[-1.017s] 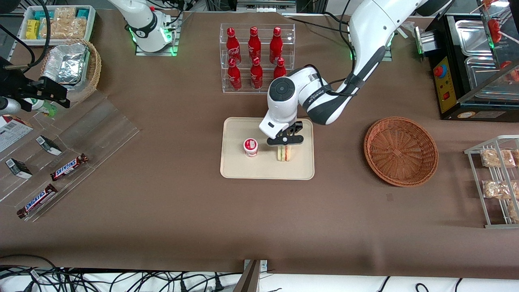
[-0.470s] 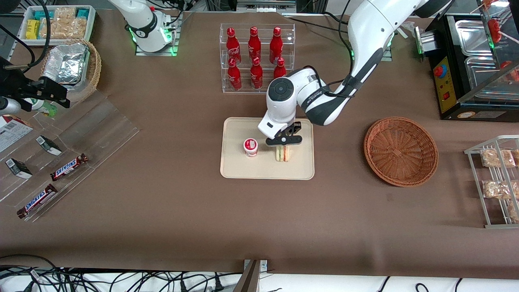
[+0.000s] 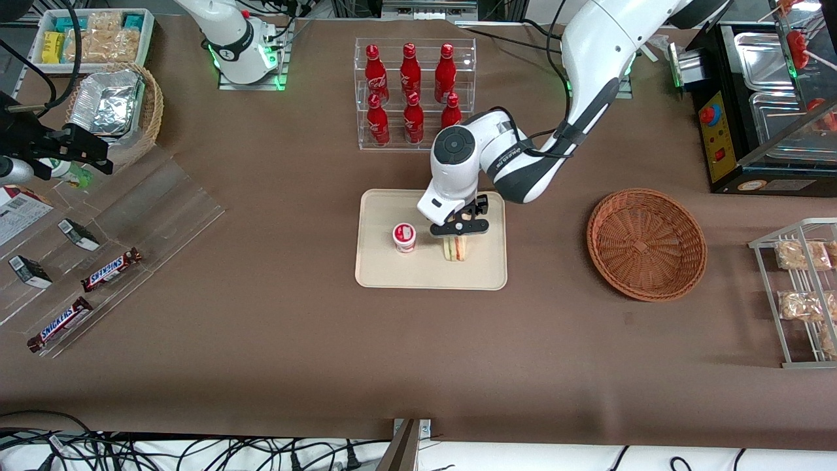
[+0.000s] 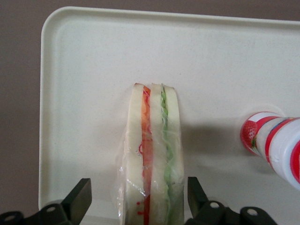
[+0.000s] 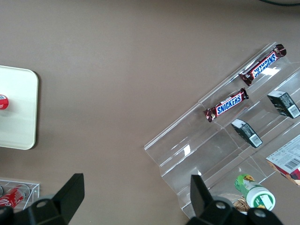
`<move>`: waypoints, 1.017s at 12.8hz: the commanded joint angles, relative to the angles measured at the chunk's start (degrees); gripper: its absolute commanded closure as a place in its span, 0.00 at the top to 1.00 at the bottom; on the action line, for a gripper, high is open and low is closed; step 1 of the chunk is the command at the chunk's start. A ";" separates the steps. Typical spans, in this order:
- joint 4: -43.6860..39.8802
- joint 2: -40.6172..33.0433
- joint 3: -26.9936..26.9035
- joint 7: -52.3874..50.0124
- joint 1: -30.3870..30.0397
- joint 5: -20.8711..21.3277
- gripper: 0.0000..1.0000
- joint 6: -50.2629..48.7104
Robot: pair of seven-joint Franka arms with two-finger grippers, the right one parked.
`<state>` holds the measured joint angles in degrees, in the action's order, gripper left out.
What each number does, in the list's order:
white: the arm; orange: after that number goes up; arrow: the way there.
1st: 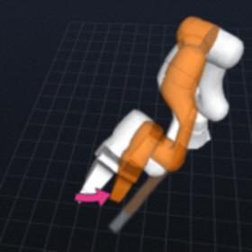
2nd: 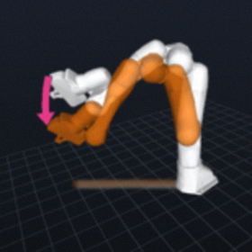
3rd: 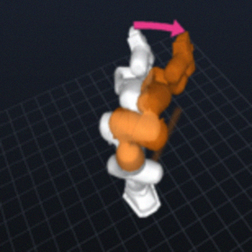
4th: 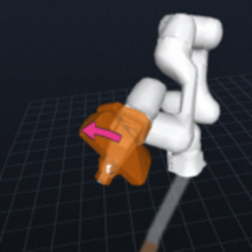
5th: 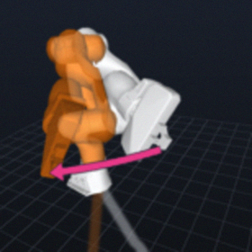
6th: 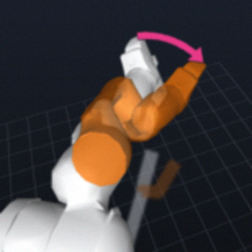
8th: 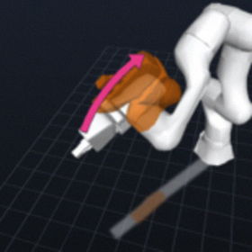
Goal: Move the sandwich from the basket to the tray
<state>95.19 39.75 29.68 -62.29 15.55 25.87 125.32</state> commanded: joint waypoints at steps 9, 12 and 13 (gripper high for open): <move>-9.55 -16.98 0.65 21.38 -20.80 -16.55 1.00 -20.76; -15.90 -16.98 0.56 31.76 -28.00 -18.32 1.00 -29.16; -16.08 -17.07 0.64 34.40 -30.46 -18.40 1.00 -29.16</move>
<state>81.09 21.71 29.71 -32.96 -11.58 8.91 97.86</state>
